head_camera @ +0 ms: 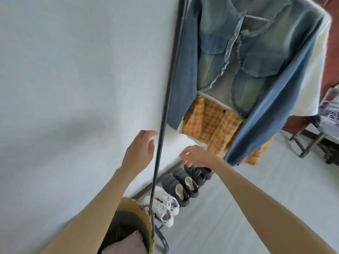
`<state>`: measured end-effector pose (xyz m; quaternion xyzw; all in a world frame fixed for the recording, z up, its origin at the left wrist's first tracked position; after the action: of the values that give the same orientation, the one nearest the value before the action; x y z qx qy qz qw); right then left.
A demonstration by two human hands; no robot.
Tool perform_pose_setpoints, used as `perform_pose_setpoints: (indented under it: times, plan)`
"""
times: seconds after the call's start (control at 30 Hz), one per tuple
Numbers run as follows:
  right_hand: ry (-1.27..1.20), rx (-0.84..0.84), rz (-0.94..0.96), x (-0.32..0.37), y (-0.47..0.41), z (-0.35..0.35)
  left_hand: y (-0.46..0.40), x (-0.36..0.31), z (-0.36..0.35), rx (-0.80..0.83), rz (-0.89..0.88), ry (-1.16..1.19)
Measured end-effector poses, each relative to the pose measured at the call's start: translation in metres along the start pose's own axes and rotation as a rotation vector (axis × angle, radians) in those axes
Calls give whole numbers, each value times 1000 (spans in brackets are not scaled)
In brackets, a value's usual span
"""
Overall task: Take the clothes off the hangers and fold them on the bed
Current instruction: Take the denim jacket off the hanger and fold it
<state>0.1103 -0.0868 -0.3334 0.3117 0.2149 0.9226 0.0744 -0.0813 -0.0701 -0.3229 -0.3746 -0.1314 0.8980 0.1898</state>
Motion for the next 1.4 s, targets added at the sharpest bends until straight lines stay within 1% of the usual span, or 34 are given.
perform_pose_setpoints:
  times: [0.07, 0.1, 0.23, 0.37, 0.43, 0.47, 0.53, 0.67, 0.77, 0.87, 0.97, 1.07, 1.13, 1.2, 1.27, 1.4]
  plan:
    - [25, -97, 40, -4, 28, 60, -24, -59, 17, -119, -120, -74]
    - [34, -109, 43, -4, 28, 69, -29, -67, 23, -163, -157, -109]
    - [80, -276, 89, 1, 61, 141, -61, -137, 49, -320, -356, -250]
    - [186, -440, 107, 14, 88, 198, -97, -182, 78, -438, -448, -378]
    - [134, -526, 77, 19, 97, 224, -116, -200, 91, -501, -491, -427]
    - [177, -568, 98, 26, 100, 242, -130, -212, 100, -543, -517, -449]
    - [266, -602, 102, 33, 100, 268, -149, -229, 112, -591, -559, -493]
    - [341, -768, 104, 42, 93, 335, -195, -264, 137, -667, -625, -606]
    - [408, -935, 84, 45, 90, 377, -223, -283, 154, -738, -602, -685]
    - [502, -1078, 6, 44, 86, 412, -248, -296, 163, -790, -525, -716]
    - [530, -1128, -41, 36, 76, 440, -260, -297, 162, -802, -441, -784]
    - [444, -1036, -106, 25, 58, 460, -267, -296, 160, -816, -374, -865]
    - [405, -1015, -89, 25, 51, 465, -268, -296, 160, -832, -345, -887]
    - [373, -1064, -43, 27, 49, 467, -268, -297, 160, -836, -333, -895]
    - [273, -1155, -17, 29, 49, 465, -268, -296, 158, -834, -315, -903]
    - [141, -1323, -43, 34, 55, 465, -266, -297, 158, -824, -297, -883]
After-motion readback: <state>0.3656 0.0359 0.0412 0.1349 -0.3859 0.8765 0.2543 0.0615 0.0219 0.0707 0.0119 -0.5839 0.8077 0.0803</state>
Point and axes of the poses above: each hand's wrist, its own y-axis away from the middle knuckle, its own z-axis out of the back of the hand, x = y × z, the point moved 4 cm from there along -y, towards the middle knuckle, and after that the axes turned 1 degree about -z, right-handed, at the moved point
